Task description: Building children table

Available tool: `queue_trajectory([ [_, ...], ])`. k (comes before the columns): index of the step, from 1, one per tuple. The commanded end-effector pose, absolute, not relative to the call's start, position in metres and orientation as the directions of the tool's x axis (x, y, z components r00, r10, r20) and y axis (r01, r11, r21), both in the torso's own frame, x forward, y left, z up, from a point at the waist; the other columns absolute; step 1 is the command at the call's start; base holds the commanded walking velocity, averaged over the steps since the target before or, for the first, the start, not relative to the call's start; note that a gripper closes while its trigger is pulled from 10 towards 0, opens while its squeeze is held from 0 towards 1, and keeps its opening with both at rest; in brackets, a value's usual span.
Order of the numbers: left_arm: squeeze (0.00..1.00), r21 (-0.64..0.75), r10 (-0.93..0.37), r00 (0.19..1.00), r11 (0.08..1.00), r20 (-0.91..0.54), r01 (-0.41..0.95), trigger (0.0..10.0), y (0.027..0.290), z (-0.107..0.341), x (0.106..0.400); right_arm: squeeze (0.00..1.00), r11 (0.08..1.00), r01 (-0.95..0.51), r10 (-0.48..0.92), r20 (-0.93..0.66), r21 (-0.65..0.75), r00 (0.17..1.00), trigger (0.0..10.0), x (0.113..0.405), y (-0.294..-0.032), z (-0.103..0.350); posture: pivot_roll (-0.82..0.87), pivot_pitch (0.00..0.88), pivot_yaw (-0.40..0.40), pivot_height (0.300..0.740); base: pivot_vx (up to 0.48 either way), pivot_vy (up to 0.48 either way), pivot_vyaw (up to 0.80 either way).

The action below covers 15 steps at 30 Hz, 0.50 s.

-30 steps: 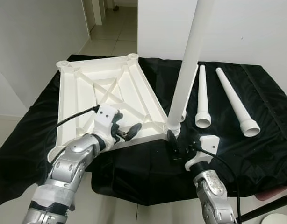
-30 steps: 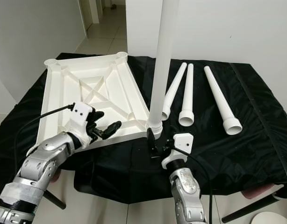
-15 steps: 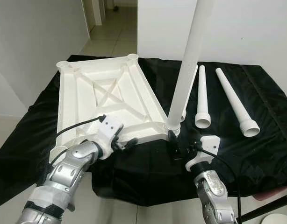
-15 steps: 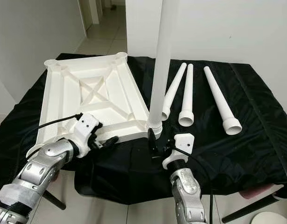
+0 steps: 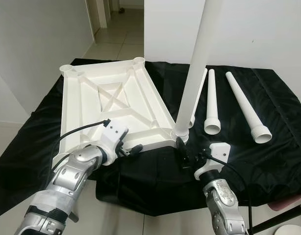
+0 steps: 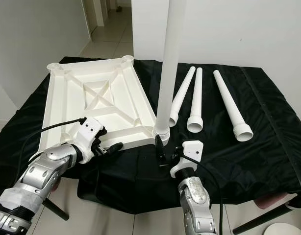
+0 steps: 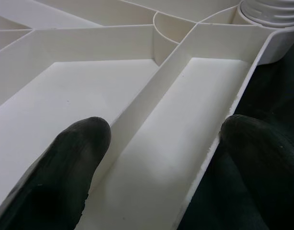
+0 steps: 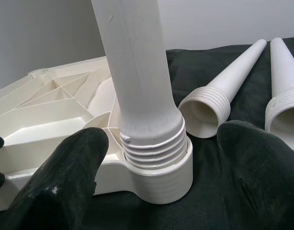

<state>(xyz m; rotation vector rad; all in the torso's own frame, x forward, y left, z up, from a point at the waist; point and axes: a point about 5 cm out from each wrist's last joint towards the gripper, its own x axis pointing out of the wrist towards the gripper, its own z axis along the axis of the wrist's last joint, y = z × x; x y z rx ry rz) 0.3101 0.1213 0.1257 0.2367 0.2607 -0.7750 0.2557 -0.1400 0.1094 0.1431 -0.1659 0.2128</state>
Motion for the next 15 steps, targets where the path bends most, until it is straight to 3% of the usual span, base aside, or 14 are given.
queue_trajectory([
  [1,0.00,0.114,-0.575,0.722,0.746,-0.386,0.656,10.0,0.1342,0.1122,0.3119,0.00,0.968,-0.217,0.194,0.176,0.122,0.965,10.0,0.2556,-0.1394,0.1072,0.01,0.001,0.026,0.740,0.000,0.000,0.00],
  [15,0.00,0.121,-0.565,0.722,0.748,-0.400,0.653,10.0,0.1358,0.1118,0.3134,0.00,0.969,-0.212,0.189,0.176,0.125,0.966,10.0,0.2560,-0.1393,0.1066,0.01,0.003,0.028,0.740,0.000,0.000,0.00],
])
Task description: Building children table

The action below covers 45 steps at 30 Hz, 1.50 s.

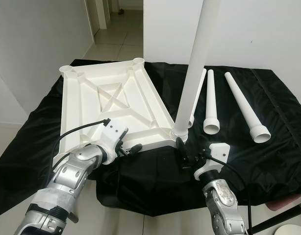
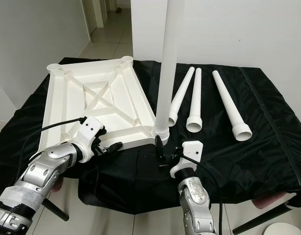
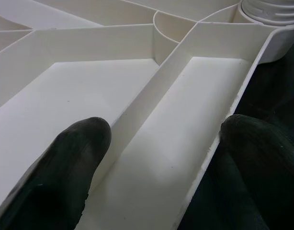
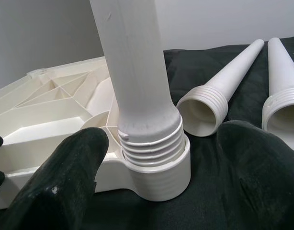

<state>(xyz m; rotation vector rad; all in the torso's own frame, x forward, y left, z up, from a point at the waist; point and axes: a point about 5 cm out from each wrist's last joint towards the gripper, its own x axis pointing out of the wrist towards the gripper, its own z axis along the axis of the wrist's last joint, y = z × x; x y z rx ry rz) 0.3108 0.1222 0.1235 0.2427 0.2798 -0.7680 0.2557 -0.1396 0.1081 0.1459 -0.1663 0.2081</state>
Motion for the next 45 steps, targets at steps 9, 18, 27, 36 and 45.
queue_trajectory([
  [9,0.00,0.119,-0.560,0.722,0.751,-0.407,0.650,10.0,0.136,0.112,0.314,0.00,0.969,-0.212,0.188,0.175,0.127,0.966,10.0,0.255,-0.139,0.106,0.01,0.011,0.032,0.740,0.000,0.000,0.00],
  [18,0.00,0.108,-0.553,0.721,0.757,-0.418,0.644,10.0,0.138,0.110,0.313,0.00,0.969,-0.210,0.187,0.173,0.127,0.967,10.0,0.254,-0.139,0.106,0.01,0.014,0.031,0.740,0.000,0.000,0.00],
  [27,0.00,0.092,-0.522,0.734,0.785,-0.434,0.612,0.0,0.143,0.107,0.314,0.00,0.969,-0.211,0.188,0.170,0.129,0.967,10.0,0.253,-0.139,0.105,0.01,0.019,0.028,0.740,0.000,0.000,0.00],
  [36,0.00,0.100,-0.533,0.728,0.774,-0.431,0.626,10.0,0.141,0.108,0.313,0.00,0.969,-0.210,0.188,0.165,0.128,0.968,10.0,0.253,-0.139,0.104,0.01,0.020,0.028,0.740,0.000,0.000,0.00],
  [45,1.00,0.050,-0.629,0.672,0.715,-0.390,0.698,10.0,0.132,0.115,0.304,0.00,0.969,-0.210,0.189,0.164,0.126,0.968,10.0,0.254,-0.139,0.104,0.01,0.023,0.027,0.740,0.000,0.000,0.00],
])
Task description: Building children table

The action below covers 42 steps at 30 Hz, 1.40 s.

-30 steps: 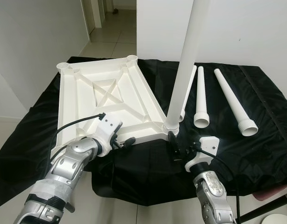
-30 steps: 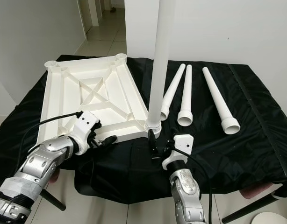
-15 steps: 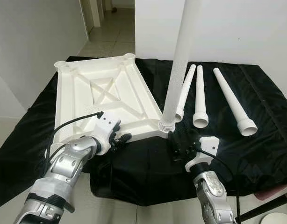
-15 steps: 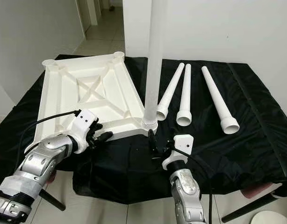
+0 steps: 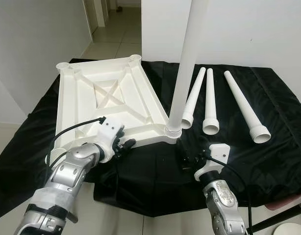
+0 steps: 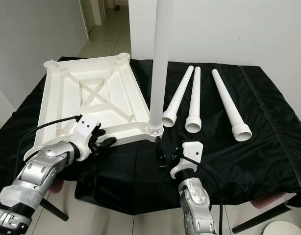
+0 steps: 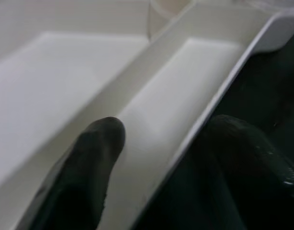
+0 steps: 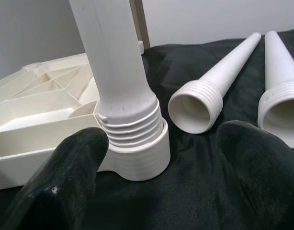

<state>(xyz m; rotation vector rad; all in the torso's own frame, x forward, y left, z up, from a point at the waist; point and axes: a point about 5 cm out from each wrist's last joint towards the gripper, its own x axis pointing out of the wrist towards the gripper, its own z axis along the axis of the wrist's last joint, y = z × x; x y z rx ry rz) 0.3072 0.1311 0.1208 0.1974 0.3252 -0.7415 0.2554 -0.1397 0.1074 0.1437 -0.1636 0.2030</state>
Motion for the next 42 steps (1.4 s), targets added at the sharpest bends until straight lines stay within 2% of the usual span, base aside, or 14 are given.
queue_trajectory([
  [1,1.00,0.066,-0.631,0.669,0.707,-0.393,0.705,10.0,0.131,0.114,0.304,0.00,0.970,-0.210,0.189,0.164,0.126,0.968,10.0,0.254,-0.140,0.104,0.01,0.023,0.027,0.740,0.000,0.000,0.00],
  [3,1.00,0.075,-0.633,0.667,0.701,-0.394,0.709,10.0,0.131,0.114,0.303,0.00,0.970,-0.209,0.188,0.163,0.126,0.969,10.0,0.254,-0.140,0.103,0.01,0.024,0.028,0.740,0.000,0.000,0.00],
  [4,0.00,0.080,-0.646,0.657,0.687,-0.388,0.722,10.0,0.129,0.114,0.302,0.00,0.970,-0.208,0.187,0.161,0.127,0.969,10.0,0.254,-0.139,0.103,0.01,0.026,0.027,0.740,0.000,0.000,0.00],
  [11,0.00,0.069,-0.667,0.646,0.673,-0.371,0.736,10.0,0.126,0.117,0.300,0.00,0.970,-0.208,0.186,0.159,0.128,0.969,10.0,0.254,-0.139,0.102,0.01,0.027,0.029,0.740,0.000,0.000,0.00],
  [20,0.00,0.093,-0.577,0.694,0.736,-0.430,0.670,10.0,0.132,0.109,0.308,0.00,0.970,-0.205,0.183,0.162,0.128,0.970,10.0,0.255,-0.139,0.103,0.01,0.023,0.030,0.740,0.000,0.000,0.00],
  [21,0.00,0.102,-0.562,0.701,0.744,-0.439,0.660,4.1,0.133,0.107,0.309,0.00,0.971,-0.204,0.183,0.163,0.127,0.970,10.0,0.255,-0.139,0.103,0.00,0.022,0.029,0.740,0.000,0.000,0.00],
  [24,0.00,0.102,-0.562,0.701,0.744,-0.439,0.660,4.1,0.133,0.107,0.309,0.00,0.971,-0.204,0.183,0.163,0.127,0.970,10.0,0.255,-0.139,0.103,0.00,0.022,0.029,0.740,0.000,0.000,0.00],
  [25,0.00,0.111,-0.550,0.706,0.748,-0.447,0.654,2.2,0.134,0.106,0.310,0.00,0.971,-0.204,0.183,0.163,0.127,0.970,10.0,0.255,-0.139,0.103,0.00,0.021,0.028,0.740,0.000,0.000,0.00],
  [26,0.00,0.111,-0.550,0.706,0.748,-0.447,0.654,2.2,0.134,0.106,0.310,0.00,0.971,-0.204,0.183,0.163,0.127,0.970,10.0,0.255,-0.139,0.103,0.00,0.021,0.028,0.740,0.000,0.000,0.00],
  [27,0.00,0.126,-0.536,0.711,0.752,-0.456,0.647,0.0,0.136,0.104,0.310,0.00,0.971,-0.204,0.183,0.163,0.126,0.970,10.0,0.255,-0.139,0.103,0.00,0.022,0.027,0.740,0.000,0.000,0.00],
  [42,0.00,0.148,-0.469,0.761,0.800,-0.449,0.581,0.0,0.137,0.102,0.317,0.00,0.970,-0.208,0.187,0.164,0.121,0.968,10.0,0.257,-0.141,0.104,0.00,0.017,0.019,0.740,0.000,0.000,0.00],
])
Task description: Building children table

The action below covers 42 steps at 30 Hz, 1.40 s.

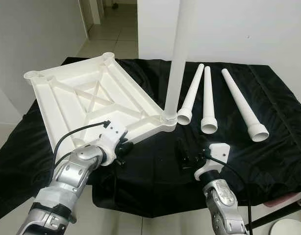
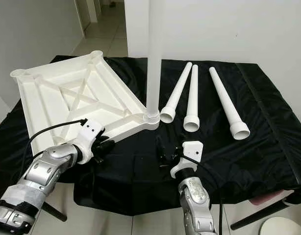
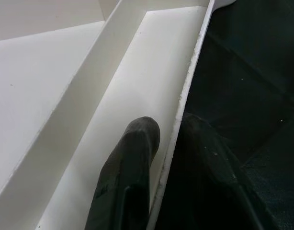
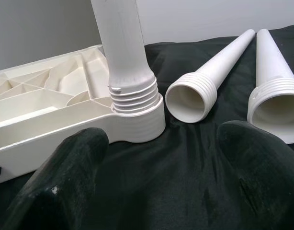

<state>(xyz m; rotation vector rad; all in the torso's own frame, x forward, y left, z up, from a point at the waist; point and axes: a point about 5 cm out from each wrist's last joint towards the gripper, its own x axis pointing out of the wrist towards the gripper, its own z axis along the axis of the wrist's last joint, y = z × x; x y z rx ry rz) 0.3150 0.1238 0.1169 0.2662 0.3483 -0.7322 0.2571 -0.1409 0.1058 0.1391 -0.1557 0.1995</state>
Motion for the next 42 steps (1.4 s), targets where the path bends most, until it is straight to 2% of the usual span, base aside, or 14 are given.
queue_trajectory([
  [1,0.00,0.148,-0.469,0.761,0.800,-0.449,0.581,0.0,0.137,0.102,0.317,0.00,0.970,-0.208,0.187,0.164,0.121,0.968,10.0,0.257,-0.141,0.104,0.00,0.017,0.019,0.740,0.000,0.000,0.00],
  [9,0.00,0.175,-0.417,0.786,0.824,-0.455,0.539,0.0,0.141,0.101,0.322,0.00,0.971,-0.208,0.187,0.163,0.119,0.969,10.0,0.258,-0.141,0.105,0.00,0.018,0.018,0.740,0.000,0.000,0.00],
  [10,0.00,0.179,-0.408,0.790,0.828,-0.458,0.531,1.0,0.143,0.101,0.322,0.00,0.971,-0.208,0.187,0.164,0.119,0.969,10.0,0.258,-0.141,0.105,0.00,0.018,0.018,0.740,0.000,0.000,0.00],
  [11,0.00,0.184,-0.404,0.790,0.828,-0.462,0.530,10.0,0.143,0.101,0.323,0.00,0.971,-0.208,0.188,0.163,0.119,0.969,10.0,0.258,-0.141,0.104,0.00,0.016,0.017,0.740,0.000,0.000,0.00],
  [15,0.00,0.190,-0.416,0.782,0.816,-0.464,0.546,10.0,0.141,0.101,0.324,0.00,0.970,-0.211,0.191,0.163,0.117,0.968,10.0,0.257,-0.140,0.104,-0.01,0.014,0.018,0.740,0.000,0.000,0.00],
  [16,0.44,0.179,-0.421,0.781,0.819,-0.461,0.546,10.0,0.141,0.101,0.324,0.00,0.971,-0.211,0.191,0.164,0.117,0.968,10.0,0.258,-0.140,0.104,-0.01,0.014,0.017,0.740,0.000,0.000,0.00],
  [17,1.00,0.172,-0.424,0.781,0.820,-0.460,0.546,10.0,0.141,0.101,0.324,0.00,0.971,-0.211,0.190,0.164,0.116,0.968,10.0,0.258,-0.140,0.104,-0.01,0.014,0.017,0.740,0.000,0.000,0.00],
  [23,1.00,0.153,-0.468,0.768,0.803,-0.438,0.576,10.0,0.137,0.105,0.322,0.00,0.971,-0.211,0.191,0.163,0.115,0.968,10.0,0.257,-0.140,0.104,-0.01,0.010,0.016,0.740,0.000,0.000,0.00],
  [24,0.95,0.152,-0.484,0.763,0.794,-0.429,0.588,10.0,0.136,0.106,0.322,0.00,0.971,-0.212,0.192,0.162,0.115,0.968,10.0,0.257,-0.140,0.104,-0.01,0.010,0.016,0.740,0.000,0.000,0.00],
  [26,0.95,0.150,-0.495,0.759,0.788,-0.422,0.597,10.0,0.135,0.107,0.322,0.00,0.971,-0.212,0.192,0.162,0.115,0.968,10.0,0.257,-0.140,0.104,-0.01,0.006,0.017,0.740,0.000,0.000,0.00],
  [27,0.00,0.142,-0.510,0.756,0.783,-0.411,0.606,10.0,0.134,0.109,0.322,0.00,0.971,-0.212,0.193,0.162,0.114,0.968,10.0,0.258,-0.140,0.104,-0.01,0.006,0.017,0.740,0.000,0.000,0.00],
  [35,0.00,0.091,-0.631,0.713,0.726,-0.306,0.681,10.0,0.124,0.125,0.316,0.00,0.970,-0.215,0.195,0.163,0.112,0.967,10.0,0.258,-0.140,0.103,-0.01,0.000,0.017,0.740,0.000,0.000,0.00],
  [42,0.00,0.136,-0.671,0.722,0.709,-0.171,0.692,10.0,0.120,0.138,0.311,0.00,0.970,-0.218,0.199,0.159,0.110,0.967,10.0,0.257,-0.140,0.102,0.00,0.000,0.016,0.740,0.000,0.000,0.00],
])
